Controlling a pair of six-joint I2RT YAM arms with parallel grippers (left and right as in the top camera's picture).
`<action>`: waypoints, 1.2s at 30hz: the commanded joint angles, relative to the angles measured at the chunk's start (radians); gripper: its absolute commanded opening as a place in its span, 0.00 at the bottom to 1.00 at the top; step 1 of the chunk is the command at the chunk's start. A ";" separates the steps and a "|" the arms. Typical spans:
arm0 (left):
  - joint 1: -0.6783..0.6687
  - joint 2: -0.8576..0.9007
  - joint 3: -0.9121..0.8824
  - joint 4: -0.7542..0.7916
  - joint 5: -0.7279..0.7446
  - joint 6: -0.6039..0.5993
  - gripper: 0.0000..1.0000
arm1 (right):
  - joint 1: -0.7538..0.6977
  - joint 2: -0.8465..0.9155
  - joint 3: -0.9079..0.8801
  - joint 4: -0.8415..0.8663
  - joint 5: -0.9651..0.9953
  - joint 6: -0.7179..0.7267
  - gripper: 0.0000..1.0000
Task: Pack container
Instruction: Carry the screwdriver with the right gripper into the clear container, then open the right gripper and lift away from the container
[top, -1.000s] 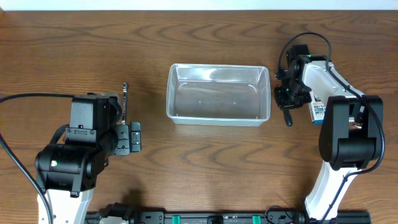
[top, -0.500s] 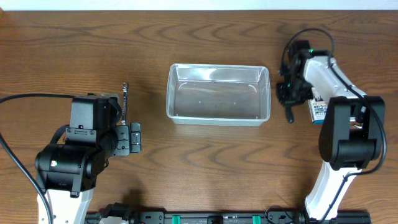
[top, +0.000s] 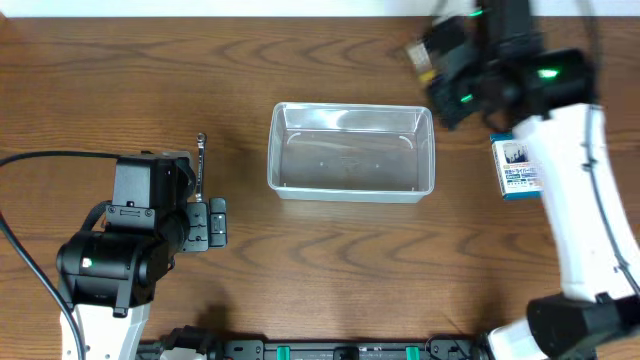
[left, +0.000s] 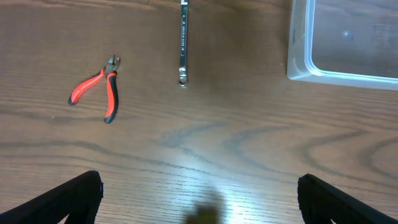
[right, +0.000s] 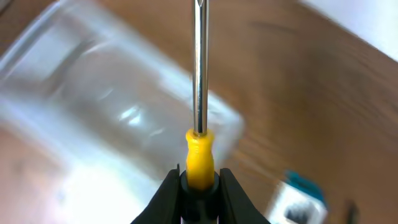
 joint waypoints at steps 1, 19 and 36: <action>-0.003 0.004 0.022 0.000 -0.012 -0.008 0.98 | 0.077 0.113 -0.031 -0.013 -0.102 -0.302 0.01; -0.003 0.004 0.022 0.000 -0.012 -0.008 0.98 | 0.147 0.559 -0.031 0.056 -0.102 -0.402 0.01; -0.003 0.004 0.022 0.000 -0.012 -0.008 0.98 | 0.147 0.582 -0.023 0.016 -0.099 -0.356 0.99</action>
